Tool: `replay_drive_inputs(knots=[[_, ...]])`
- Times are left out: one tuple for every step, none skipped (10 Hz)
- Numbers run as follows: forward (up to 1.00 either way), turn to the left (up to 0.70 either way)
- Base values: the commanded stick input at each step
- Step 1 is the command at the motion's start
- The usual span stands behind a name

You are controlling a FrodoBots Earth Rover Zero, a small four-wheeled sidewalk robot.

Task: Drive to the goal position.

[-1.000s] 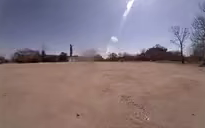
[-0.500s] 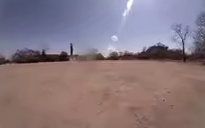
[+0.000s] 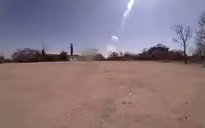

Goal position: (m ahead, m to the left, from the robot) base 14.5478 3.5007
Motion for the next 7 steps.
replay_drive_inputs(knots=[[1.0,0.0],[1.0,0.0],[1.0,0.0],[1.0,0.0],[1.0,0.0],[1.0,0.0],[1.0,0.0]])
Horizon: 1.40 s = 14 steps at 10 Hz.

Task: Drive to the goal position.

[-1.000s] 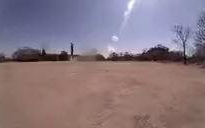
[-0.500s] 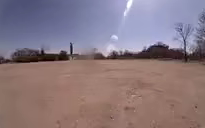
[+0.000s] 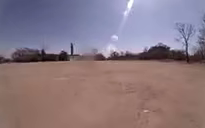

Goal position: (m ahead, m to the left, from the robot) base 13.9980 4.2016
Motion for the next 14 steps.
replay_drive_inputs(knots=[[1.0,0.0],[1.0,0.0],[1.0,0.0],[1.0,0.0],[1.0,0.0],[1.0,0.0],[1.0,0.0],[1.0,0.0],[1.0,0.0],[1.0,-0.01],[1.0,-0.13],[1.0,-0.25],[1.0,-0.27],[1.0,-0.27]])
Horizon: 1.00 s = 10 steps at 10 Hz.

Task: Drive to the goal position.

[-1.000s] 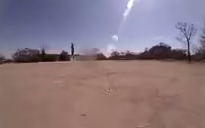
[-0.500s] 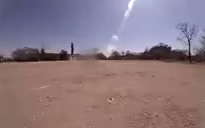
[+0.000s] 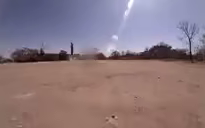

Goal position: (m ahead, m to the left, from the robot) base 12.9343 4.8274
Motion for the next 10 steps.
replay_drive_inputs(knots=[[1.0,0.0],[1.0,0.0],[1.0,0.0],[1.0,0.0],[1.0,0.0],[1.0,0.0],[1.0,0.0],[1.0,0.0],[1.0,0.0],[1.0,0.0]])
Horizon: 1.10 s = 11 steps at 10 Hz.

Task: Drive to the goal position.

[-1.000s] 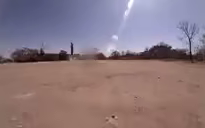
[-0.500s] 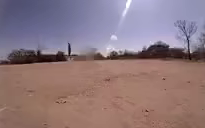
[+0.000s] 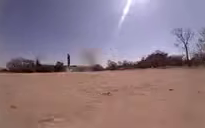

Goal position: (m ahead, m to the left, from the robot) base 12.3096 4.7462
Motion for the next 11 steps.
replay_drive_inputs(knots=[[1.0,0.0],[1.0,0.0],[1.0,0.0],[1.0,0.0],[1.0,0.0],[1.0,0.0],[1.0,0.0],[1.0,0.0],[1.0,0.0],[1.0,0.0],[1.0,0.0]])
